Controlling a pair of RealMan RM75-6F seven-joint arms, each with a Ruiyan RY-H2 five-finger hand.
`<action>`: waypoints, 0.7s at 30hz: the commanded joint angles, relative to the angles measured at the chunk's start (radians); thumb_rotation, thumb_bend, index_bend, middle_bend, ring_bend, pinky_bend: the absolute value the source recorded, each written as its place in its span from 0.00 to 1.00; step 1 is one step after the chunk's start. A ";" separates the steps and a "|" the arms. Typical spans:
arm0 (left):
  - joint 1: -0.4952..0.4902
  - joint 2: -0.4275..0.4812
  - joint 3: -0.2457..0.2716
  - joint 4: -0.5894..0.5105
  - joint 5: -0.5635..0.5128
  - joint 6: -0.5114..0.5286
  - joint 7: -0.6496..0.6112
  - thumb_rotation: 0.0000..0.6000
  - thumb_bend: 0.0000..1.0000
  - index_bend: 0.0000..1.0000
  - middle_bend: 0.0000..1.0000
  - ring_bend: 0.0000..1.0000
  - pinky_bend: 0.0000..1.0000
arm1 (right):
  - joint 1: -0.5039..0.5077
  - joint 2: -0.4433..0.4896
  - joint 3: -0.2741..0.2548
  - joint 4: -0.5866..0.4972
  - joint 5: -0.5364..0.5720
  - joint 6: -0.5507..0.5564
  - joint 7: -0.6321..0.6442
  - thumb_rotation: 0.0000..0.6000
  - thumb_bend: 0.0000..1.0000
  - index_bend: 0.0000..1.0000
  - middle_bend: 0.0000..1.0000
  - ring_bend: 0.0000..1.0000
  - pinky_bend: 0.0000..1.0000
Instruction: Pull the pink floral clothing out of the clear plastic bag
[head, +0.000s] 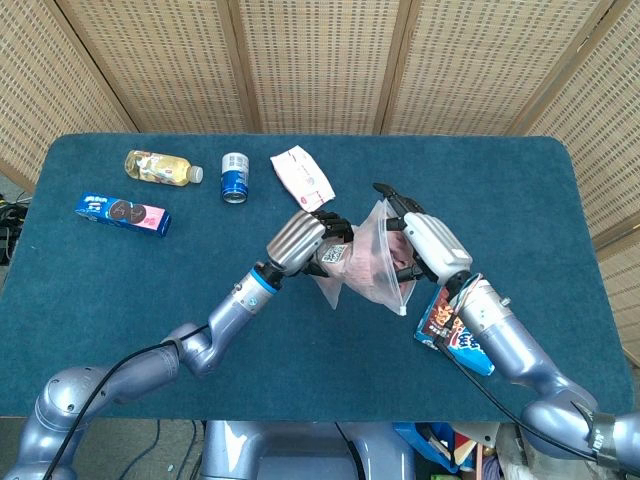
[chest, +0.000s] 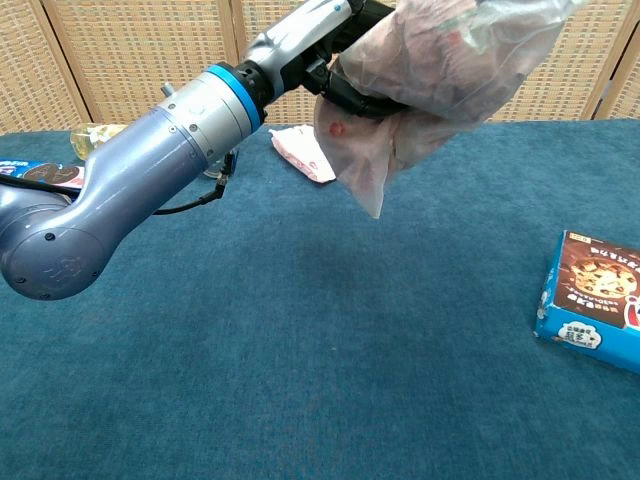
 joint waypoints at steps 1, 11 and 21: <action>0.000 0.002 0.001 -0.002 0.000 0.000 0.001 1.00 0.35 0.60 0.56 0.48 0.53 | -0.003 -0.009 -0.003 0.000 -0.009 0.013 -0.010 1.00 0.58 0.74 0.00 0.00 0.00; 0.004 0.015 0.012 -0.010 -0.001 -0.008 0.011 1.00 0.35 0.37 0.24 0.25 0.42 | -0.015 -0.007 -0.001 -0.015 -0.023 0.027 -0.009 1.00 0.61 0.76 0.00 0.00 0.00; 0.028 0.043 0.028 -0.029 -0.010 -0.020 0.029 1.00 0.35 0.06 0.00 0.02 0.19 | -0.054 0.009 0.009 -0.027 -0.084 0.037 0.046 1.00 0.61 0.76 0.00 0.00 0.00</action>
